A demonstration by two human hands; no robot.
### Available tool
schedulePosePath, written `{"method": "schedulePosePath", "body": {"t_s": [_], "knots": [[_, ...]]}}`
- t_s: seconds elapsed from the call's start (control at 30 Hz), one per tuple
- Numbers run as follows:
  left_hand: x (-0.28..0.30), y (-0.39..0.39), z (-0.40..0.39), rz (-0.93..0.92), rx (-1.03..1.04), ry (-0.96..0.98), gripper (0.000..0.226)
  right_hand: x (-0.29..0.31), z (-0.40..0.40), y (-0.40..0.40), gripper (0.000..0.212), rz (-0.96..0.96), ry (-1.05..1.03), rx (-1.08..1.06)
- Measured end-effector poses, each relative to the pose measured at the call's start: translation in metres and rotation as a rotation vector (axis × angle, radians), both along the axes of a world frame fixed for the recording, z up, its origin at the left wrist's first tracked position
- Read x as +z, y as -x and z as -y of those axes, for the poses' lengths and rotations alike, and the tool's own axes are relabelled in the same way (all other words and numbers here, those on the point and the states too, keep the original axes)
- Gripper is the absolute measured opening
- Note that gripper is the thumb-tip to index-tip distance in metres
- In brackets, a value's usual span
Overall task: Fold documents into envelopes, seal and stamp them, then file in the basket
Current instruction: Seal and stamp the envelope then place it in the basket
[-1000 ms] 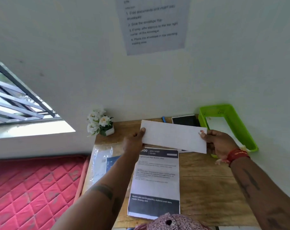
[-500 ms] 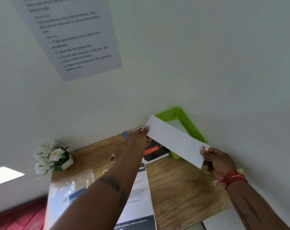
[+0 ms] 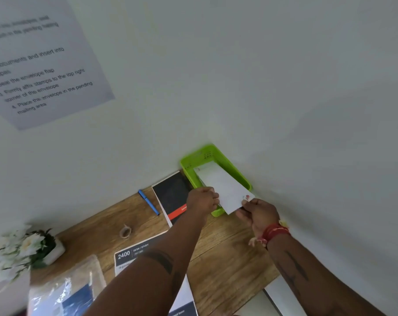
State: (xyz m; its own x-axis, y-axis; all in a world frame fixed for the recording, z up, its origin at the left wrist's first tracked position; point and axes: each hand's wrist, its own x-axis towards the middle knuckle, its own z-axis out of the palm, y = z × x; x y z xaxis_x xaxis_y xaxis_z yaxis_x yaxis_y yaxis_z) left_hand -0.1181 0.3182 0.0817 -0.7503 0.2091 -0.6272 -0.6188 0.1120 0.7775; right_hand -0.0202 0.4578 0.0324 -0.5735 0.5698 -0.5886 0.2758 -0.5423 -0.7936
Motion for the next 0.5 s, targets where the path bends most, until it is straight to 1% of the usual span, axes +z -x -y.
{"method": "schedulePosePath", "body": {"t_s": [0.1, 0.17, 0.23, 0.43, 0.5], "knots": [[-0.003, 0.001, 0.005, -0.033, -0.021, 0.044, 0.013, -0.003, 0.003, 0.011, 0.009, 0.025, -0.025, 0.002], [-0.005, 0.002, 0.01, -0.048, -0.024, 0.033, 0.006, -0.003, 0.003, 0.015, 0.02, 0.014, -0.034, 0.037], [-0.006, 0.003, 0.016, -0.067, -0.021, 0.024, 0.008, -0.004, 0.005, 0.016, 0.025, -0.005, -0.001, 0.054], [-0.011, 0.001, 0.042, -0.114, 0.001, 0.052, 0.011, -0.011, 0.018, 0.015, 0.022, 0.026, 0.034, 0.01], [-0.015, -0.001, 0.058, -0.125, 0.025, 0.092, 0.013, -0.01, 0.03, 0.019, 0.02, 0.016, 0.056, -0.008]]}}
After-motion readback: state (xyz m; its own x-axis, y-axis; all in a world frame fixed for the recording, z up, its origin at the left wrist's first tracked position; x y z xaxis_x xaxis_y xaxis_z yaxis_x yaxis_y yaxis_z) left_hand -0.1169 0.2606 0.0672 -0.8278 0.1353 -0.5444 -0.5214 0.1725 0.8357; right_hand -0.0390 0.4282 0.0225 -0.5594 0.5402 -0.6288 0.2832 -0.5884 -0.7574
